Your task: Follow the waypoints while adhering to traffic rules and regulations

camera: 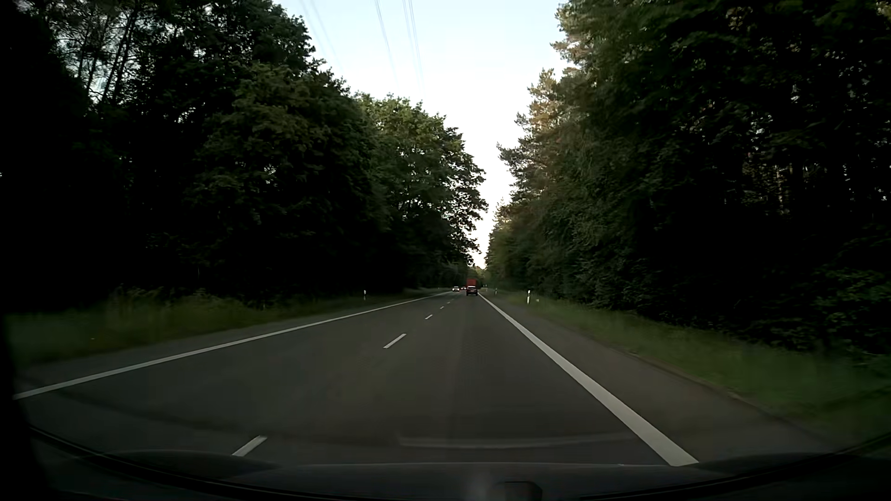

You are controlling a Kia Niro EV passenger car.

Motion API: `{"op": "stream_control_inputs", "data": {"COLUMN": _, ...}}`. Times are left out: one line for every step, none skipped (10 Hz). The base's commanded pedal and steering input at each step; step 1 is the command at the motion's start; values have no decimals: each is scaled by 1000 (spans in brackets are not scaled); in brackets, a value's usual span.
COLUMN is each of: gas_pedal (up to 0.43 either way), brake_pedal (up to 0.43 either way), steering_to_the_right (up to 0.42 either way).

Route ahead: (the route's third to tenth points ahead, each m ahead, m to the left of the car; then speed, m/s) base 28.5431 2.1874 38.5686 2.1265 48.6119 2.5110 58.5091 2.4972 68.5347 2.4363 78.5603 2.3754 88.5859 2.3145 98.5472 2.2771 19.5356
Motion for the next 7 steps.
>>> {"op": "stream_control_inputs", "data": {"gas_pedal": 47, "brake_pedal": 18, "steering_to_the_right": 1}}
{"op": "stream_control_inputs", "data": {"gas_pedal": 47, "brake_pedal": 24, "steering_to_the_right": 1}}
{"op": "stream_control_inputs", "data": {"gas_pedal": 47, "brake_pedal": 24, "steering_to_the_right": 1}}
{"op": "stream_control_inputs", "data": {"gas_pedal": 47, "brake_pedal": 18, "steering_to_the_right": 2}}
{"op": "stream_control_inputs", "data": {"gas_pedal": 47, "brake_pedal": 18, "steering_to_the_right": 2}}
{"op": "stream_control_inputs", "data": {"gas_pedal": 47, "brake_pedal": 18, "steering_to_the_right": 2}}
{"op": "stream_control_inputs", "data": {"gas_pedal": 47, "brake_pedal": 18, "steering_to_the_right": 2}}
